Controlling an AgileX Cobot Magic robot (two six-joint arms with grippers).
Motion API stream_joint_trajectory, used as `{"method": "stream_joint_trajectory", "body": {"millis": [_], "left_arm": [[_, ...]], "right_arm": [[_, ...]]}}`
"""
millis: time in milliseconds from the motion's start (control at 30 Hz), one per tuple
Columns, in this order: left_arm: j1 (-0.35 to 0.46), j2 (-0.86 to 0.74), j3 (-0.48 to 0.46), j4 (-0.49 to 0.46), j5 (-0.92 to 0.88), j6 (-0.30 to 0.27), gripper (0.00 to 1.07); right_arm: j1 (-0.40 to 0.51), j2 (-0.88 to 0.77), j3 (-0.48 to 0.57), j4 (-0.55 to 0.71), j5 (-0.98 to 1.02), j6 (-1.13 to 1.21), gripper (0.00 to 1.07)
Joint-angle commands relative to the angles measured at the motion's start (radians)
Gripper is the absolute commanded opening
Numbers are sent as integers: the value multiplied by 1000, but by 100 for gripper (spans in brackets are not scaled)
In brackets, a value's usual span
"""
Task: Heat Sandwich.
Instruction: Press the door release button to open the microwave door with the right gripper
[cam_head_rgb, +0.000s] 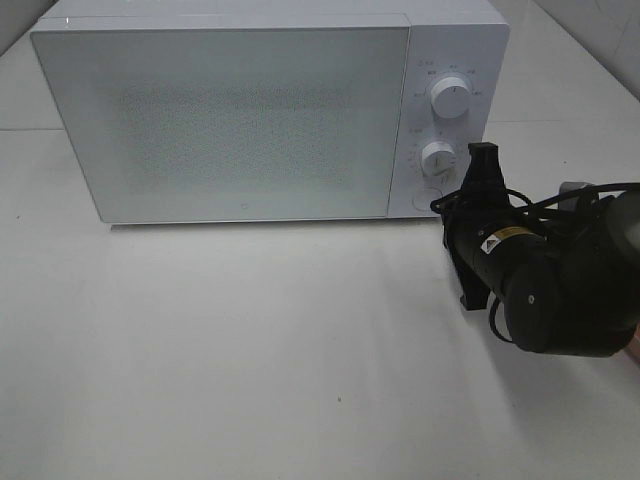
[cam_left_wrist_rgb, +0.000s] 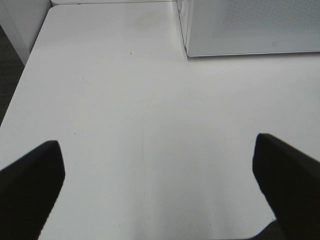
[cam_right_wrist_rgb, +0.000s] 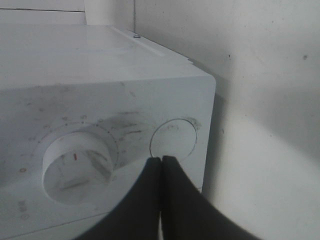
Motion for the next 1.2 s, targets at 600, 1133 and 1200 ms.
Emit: {"method": "stream_joint_trajectory", "body": {"millis": [600, 1133, 1200], "left_arm": [[2, -23, 1, 0, -5, -4, 98], [2, -23, 1, 0, -5, -4, 98], [2, -23, 1, 0, -5, -4, 98]], "right_arm": [[-48, 145, -167, -60, 59, 21, 0], [-48, 163, -190, -26, 32, 17, 0], [-48, 163, -196, -26, 32, 15, 0]]}}
